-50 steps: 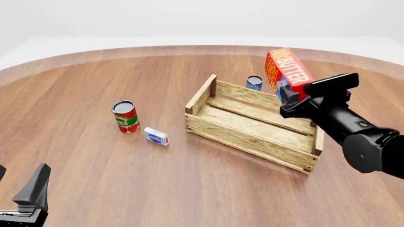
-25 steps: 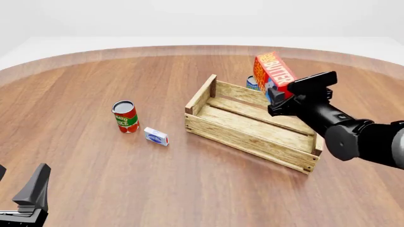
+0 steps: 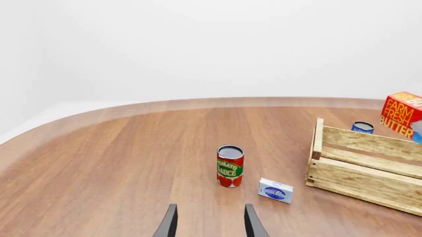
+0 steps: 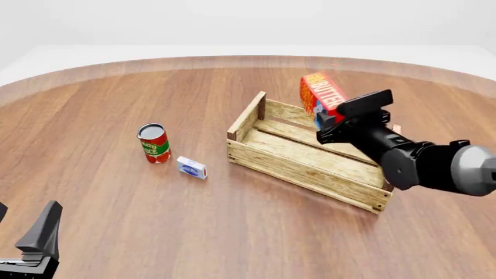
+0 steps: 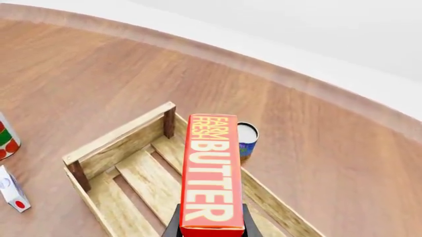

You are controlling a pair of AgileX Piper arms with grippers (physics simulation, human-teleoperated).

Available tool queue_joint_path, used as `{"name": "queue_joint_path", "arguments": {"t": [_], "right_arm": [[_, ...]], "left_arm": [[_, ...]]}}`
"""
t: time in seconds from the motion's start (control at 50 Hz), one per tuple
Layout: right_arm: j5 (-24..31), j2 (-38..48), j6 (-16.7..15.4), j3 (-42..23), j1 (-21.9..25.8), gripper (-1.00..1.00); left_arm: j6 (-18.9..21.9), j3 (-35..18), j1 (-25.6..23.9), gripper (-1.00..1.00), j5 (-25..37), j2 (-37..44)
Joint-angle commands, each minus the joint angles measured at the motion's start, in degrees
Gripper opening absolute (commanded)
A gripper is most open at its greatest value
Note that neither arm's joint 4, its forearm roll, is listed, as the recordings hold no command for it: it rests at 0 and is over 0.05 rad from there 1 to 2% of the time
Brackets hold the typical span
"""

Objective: Pick up the butter and put it in the tray.

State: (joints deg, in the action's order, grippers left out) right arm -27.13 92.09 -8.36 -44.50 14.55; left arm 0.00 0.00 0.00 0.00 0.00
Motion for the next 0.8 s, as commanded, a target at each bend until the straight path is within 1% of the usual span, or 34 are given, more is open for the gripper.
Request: {"name": "queue_joint_path", "arguments": {"t": [0.02,0.24,0.36,0.64,0.8], "right_arm": [[-0.46,3.35,1.19,-3.27,0.55,-1.0],[-0.53,6.8,1.08,-5.17,0.35,-1.0],[-1.5,6.59,0.63,-3.1,0.22,-1.0],[-2.52,8.7,0.32,-2.2,-0.42,-1.0],[-2.04,8.83,0.31,-1.85,-0.3,-1.0]], "left_arm": [[0.0,0.0,0.0,1.0,0.0,0.0],[0.0,0.0,0.0,1.0,0.0,0.0],[0.0,0.0,0.0,1.0,0.0,0.0],[0.0,0.0,0.0,1.0,0.0,0.0],[0.0,0.0,0.0,1.0,0.0,0.0]]}}
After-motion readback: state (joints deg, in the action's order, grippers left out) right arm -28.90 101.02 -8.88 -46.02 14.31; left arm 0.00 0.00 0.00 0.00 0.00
